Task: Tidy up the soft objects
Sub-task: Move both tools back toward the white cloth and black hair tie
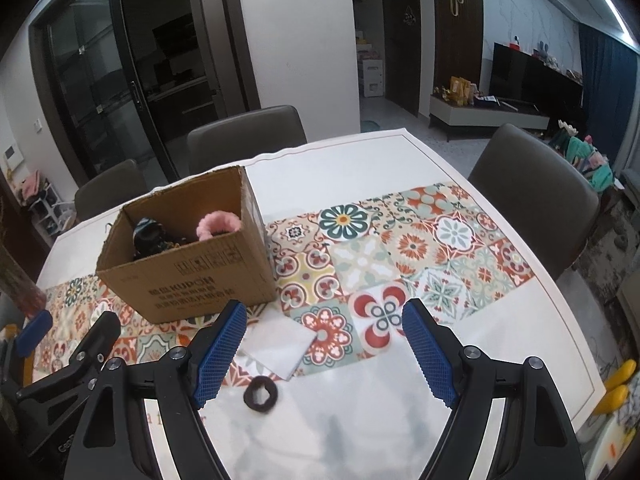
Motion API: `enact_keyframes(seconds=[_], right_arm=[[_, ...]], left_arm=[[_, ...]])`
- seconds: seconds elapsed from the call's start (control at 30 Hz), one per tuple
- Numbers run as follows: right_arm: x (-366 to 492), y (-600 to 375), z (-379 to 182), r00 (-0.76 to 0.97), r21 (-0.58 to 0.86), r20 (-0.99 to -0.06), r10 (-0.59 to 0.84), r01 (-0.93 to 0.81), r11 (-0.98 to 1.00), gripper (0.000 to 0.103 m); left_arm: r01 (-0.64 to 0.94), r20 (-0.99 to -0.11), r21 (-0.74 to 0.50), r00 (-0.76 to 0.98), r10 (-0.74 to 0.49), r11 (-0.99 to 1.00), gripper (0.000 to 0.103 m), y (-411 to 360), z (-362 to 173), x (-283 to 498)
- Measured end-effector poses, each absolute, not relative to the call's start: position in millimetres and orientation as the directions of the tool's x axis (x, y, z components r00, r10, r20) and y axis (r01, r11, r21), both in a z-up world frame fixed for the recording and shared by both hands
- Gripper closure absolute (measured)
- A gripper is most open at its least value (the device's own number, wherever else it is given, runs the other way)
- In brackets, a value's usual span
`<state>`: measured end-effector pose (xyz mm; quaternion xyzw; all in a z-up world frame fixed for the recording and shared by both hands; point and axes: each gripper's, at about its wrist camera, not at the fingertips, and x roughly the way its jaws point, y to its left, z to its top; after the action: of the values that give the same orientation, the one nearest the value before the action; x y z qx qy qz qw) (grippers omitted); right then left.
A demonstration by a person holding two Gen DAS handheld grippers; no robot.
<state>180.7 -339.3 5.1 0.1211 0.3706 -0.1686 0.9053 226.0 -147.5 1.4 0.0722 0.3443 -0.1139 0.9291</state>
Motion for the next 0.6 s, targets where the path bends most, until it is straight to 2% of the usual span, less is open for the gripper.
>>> enact_keyframes(seconds=[0.6], right_arm=[[146, -371, -56, 0.606, 0.094, -0.762, -0.229, 0.452, 0.887, 0.022]], left_arm=[[0.311, -0.703, 0.078, 0.691, -0.17, 0.947, 0.0, -181, -61, 195]])
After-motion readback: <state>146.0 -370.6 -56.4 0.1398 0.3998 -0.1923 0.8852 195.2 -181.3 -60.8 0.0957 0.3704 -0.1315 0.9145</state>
